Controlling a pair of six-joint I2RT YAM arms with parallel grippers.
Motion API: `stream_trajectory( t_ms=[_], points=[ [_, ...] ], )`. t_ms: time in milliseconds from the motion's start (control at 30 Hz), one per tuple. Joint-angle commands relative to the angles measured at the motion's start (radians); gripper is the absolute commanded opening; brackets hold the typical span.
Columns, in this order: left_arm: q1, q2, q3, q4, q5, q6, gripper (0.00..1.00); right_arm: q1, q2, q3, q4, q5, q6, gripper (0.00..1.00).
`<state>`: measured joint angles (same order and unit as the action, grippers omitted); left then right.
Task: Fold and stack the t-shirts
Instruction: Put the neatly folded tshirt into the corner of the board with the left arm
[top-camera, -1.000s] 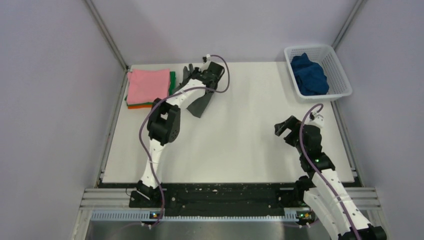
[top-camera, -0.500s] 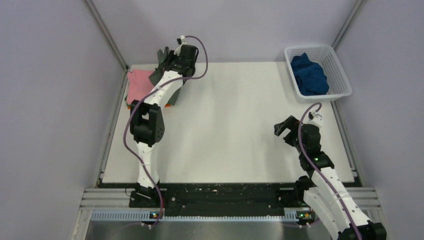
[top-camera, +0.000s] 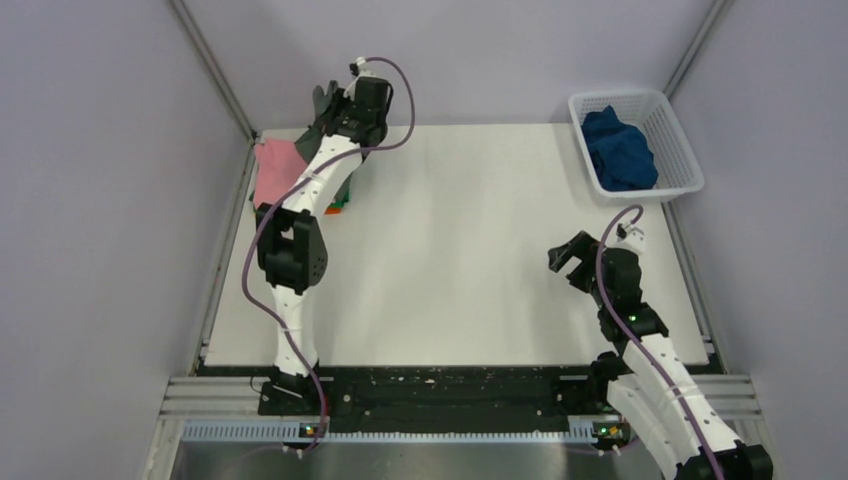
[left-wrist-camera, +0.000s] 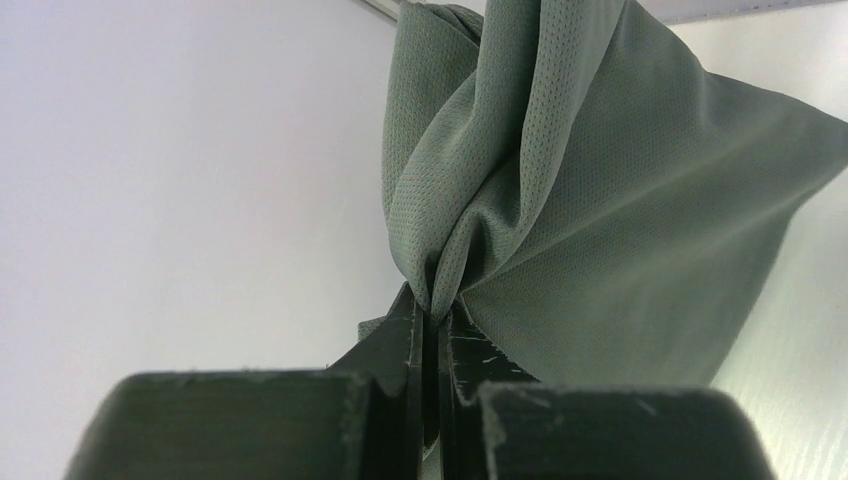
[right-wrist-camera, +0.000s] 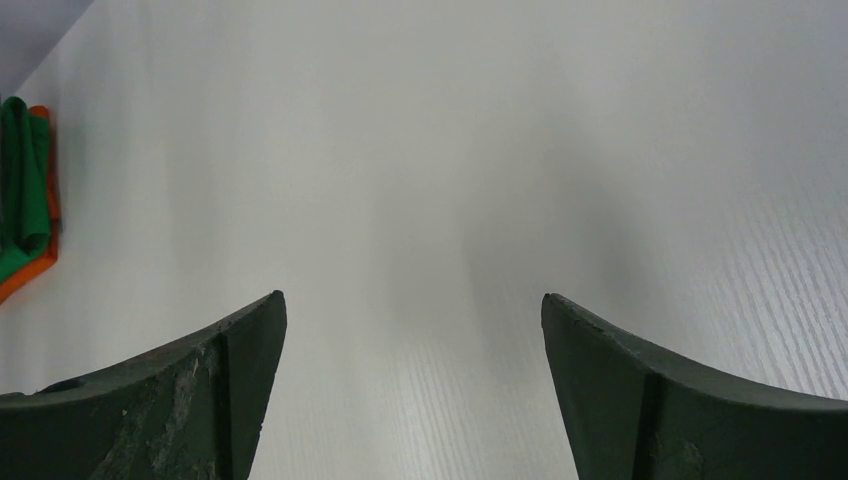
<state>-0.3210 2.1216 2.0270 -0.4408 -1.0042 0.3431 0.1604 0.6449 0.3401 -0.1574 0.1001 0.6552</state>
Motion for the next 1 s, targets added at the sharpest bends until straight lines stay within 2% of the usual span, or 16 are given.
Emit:
stream_trajectory(
  t_ms=[0, 533, 700, 967],
  points=[
    [0.013, -0.106, 0.055, -0.029, 0.028, -0.059, 0.0, -0.006, 0.012, 0.04, 0.024, 0.008, -0.018, 0.96],
    [0.034, -0.156, 0.078, -0.134, 0.103, -0.155, 0.0, -0.006, 0.015, 0.043, 0.012, 0.017, -0.025, 0.96],
    [0.073, -0.141, 0.016, -0.124, 0.113, -0.175, 0.0, -0.005, 0.015, 0.047, 0.003, 0.026, -0.03, 0.96],
    [0.174, -0.078, -0.005, -0.123, 0.22, -0.211, 0.0, -0.005, 0.034, 0.056, 0.001, 0.043, -0.033, 0.96]
  ],
)
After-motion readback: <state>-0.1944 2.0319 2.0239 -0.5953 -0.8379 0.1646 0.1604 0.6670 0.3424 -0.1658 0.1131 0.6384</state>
